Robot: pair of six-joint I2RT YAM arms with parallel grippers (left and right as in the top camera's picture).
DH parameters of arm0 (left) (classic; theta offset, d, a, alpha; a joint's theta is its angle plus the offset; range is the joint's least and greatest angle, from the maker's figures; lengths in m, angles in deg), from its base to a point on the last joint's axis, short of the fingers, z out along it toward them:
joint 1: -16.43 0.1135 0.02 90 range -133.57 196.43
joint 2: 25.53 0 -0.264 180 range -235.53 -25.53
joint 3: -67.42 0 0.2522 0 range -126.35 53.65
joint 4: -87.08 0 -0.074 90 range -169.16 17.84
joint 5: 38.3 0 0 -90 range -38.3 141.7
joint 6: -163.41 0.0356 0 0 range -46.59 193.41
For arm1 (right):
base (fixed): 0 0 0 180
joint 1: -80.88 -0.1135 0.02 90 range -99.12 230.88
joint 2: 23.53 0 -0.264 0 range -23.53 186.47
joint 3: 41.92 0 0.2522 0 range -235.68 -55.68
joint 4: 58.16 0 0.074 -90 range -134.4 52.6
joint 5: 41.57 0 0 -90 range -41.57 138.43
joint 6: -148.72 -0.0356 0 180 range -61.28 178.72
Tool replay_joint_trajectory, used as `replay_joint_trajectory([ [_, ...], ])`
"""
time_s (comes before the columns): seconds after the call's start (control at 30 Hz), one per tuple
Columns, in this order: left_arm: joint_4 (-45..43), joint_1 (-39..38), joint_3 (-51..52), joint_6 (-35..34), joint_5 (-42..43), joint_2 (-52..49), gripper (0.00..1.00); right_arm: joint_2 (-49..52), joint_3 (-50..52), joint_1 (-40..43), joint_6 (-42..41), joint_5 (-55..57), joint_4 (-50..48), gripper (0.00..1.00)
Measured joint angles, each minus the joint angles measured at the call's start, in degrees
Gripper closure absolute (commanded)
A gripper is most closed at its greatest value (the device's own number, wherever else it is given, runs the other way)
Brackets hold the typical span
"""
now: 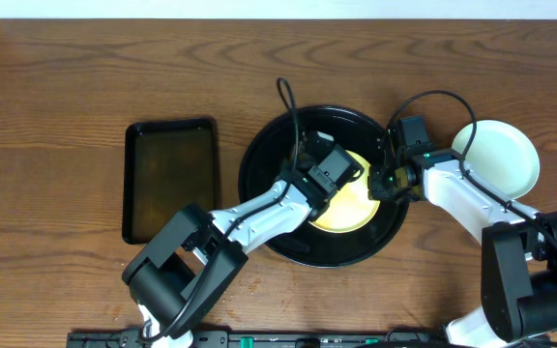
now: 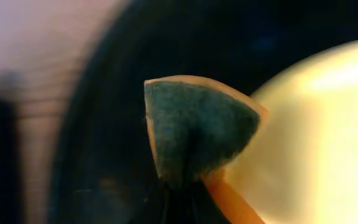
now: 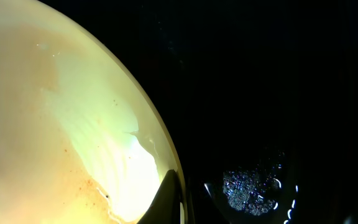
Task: Clean dirty plates on tray and stack at the side
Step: 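Scrub the yellow plate with the sponge in the left gripper, then return the sponge to the black rectangular tray with the left gripper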
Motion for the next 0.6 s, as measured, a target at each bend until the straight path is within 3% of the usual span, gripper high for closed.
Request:
replay_joint_trajectory([
  [0.13,4.15,1.84,-0.72,-0.07,-7.32,1.16,0.93,0.00,0.00,0.00,-0.11,0.00,0.02,0.99],
  [0.27,8.74,3.43,-0.74,-1.49,-7.87,6.47,0.92,0.00,0.00,0.00,-0.11,0.00,0.02,0.99],
  [0.43,20.31,8.31,-1.14,-7.58,-1.73,18.58,0.92,0.00,-0.02,0.00,0.33,-0.07,0.04,0.99],
  [0.6,30.18,22.23,-1.46,-11.26,7.63,26.36,0.92,0.00,-0.02,0.00,1.81,-0.11,0.28,0.99],
])
